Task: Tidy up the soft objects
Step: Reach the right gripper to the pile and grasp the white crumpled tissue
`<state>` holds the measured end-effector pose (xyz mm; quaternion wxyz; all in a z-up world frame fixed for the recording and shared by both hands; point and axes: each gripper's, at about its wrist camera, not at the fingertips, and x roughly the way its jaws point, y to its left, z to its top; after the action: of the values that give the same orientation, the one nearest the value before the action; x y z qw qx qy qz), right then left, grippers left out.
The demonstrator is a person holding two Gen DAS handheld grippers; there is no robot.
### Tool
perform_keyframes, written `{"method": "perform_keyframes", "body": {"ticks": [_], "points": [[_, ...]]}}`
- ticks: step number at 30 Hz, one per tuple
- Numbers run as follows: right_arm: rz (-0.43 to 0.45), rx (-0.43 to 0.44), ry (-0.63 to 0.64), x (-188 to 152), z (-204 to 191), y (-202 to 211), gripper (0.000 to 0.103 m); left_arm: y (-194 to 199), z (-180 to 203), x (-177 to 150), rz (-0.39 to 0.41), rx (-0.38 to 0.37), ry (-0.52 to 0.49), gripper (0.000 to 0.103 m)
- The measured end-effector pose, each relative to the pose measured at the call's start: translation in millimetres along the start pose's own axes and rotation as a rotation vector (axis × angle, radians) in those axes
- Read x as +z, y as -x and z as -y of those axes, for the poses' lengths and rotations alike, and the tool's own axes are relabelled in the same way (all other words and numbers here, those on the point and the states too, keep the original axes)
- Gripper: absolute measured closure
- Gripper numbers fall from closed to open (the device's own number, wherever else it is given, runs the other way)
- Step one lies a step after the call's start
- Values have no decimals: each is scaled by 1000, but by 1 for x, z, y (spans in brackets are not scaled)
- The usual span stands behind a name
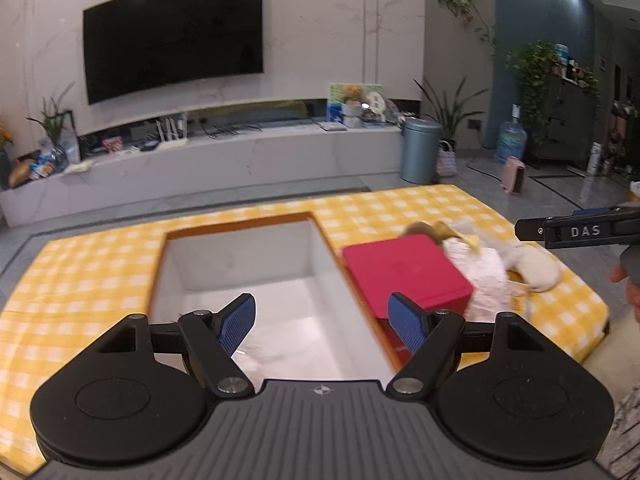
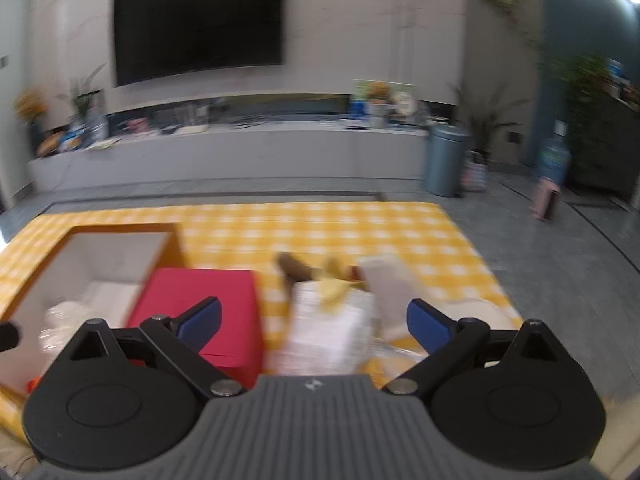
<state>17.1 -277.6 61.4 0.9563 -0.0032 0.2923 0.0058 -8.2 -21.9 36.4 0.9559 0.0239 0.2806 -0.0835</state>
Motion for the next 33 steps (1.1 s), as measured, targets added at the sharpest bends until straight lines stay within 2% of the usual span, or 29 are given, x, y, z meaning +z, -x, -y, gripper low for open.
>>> {"method": "perform_keyframes", "body": {"ticks": [2,5,7,13,16,19,24,26,30,33], "points": [[-37,-1,-54,-9,16,-7,4,-5,8,1,-17,-20,2,14],[-101,45,-162,-29,37,-23,4,-11,25,2,-45,-38,-11,14],[-147,36,-209,-43,42,-36,4,-18,37,3,-69,-36,-23,14],[-277,57,-188,-69,37,-68,4,-36,58,0,-156,-64,-15,14],[-326,133,-240,-75,37,-77,4,-45,67,-1,-192,-89,0,14],[-305,109,-240,-75,35,-78,4,-49,75,0,-203,-99,-2,14],[-168,101,-220,-65,37,-76,4,-52,83,-1,-206,-88,1,14],[-140,100,-248,-60,40,-81,4,-50,82,-1,-209,-82,-1,14],[-168,134,-371,-58,50,-110,4,-47,79,-1,-201,-66,0,14],[-206,131,-371,-61,46,-132,4,-48,77,0,-207,-66,7,14]]}}
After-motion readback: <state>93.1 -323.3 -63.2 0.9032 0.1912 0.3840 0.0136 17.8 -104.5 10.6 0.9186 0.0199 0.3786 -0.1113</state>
